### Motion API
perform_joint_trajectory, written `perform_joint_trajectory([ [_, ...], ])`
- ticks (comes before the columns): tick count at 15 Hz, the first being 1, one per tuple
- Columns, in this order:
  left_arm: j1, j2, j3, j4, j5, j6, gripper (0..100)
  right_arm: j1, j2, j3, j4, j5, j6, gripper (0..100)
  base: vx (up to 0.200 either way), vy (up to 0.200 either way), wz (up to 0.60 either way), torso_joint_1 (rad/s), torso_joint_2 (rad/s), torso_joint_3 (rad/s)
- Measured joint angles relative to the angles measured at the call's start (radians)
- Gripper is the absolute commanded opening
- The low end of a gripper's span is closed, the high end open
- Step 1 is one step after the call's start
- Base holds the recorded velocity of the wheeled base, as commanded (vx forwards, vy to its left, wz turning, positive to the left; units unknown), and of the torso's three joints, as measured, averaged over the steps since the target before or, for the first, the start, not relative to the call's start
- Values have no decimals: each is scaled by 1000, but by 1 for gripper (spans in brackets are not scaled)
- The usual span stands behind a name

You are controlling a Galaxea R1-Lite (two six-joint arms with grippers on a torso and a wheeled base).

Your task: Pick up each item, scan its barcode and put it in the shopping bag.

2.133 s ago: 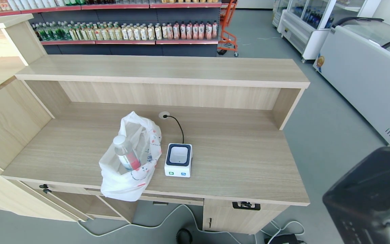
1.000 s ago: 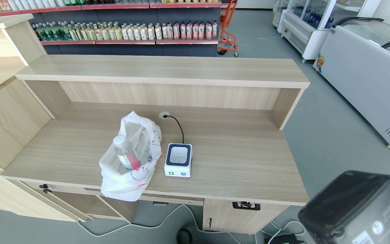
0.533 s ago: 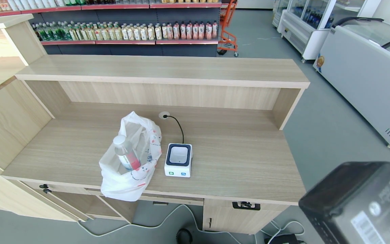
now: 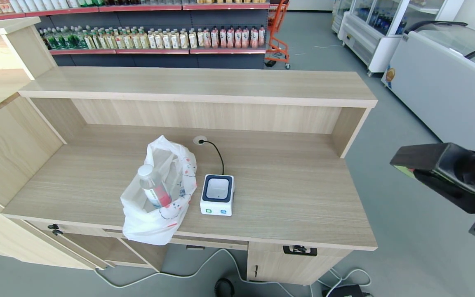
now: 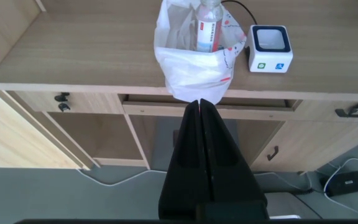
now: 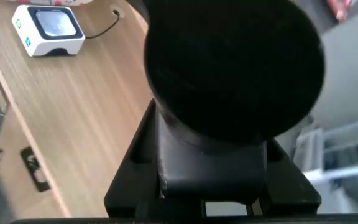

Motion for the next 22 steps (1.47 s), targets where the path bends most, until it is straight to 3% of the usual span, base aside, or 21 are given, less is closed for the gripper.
perform_joint_trajectory([
  [5, 0, 0, 0, 0, 0, 0, 0, -45, 23, -169, 257, -89, 938, 0, 0, 0, 0, 0, 0, 0],
  [7, 0, 0, 0, 0, 0, 0, 0, -51, 46, -231, 333, -89, 1220, 0, 0, 0, 0, 0, 0, 0],
  [10, 0, 0, 0, 0, 0, 0, 0, -54, 76, -220, 355, -86, 1308, 0, 0, 0, 0, 0, 0, 0],
  [15, 0, 0, 0, 0, 0, 0, 0, -49, 146, -175, 269, -95, 1306, 0, 0, 0, 0, 0, 0, 0],
  [20, 0, 0, 0, 0, 0, 0, 0, -52, 136, -123, 270, -95, 1305, 0, 0, 0, 0, 0, 0, 0],
  [22, 0, 0, 0, 0, 0, 0, 0, -52, 129, -111, 269, -96, 1306, 0, 0, 200, 0, 0, 5, 5],
])
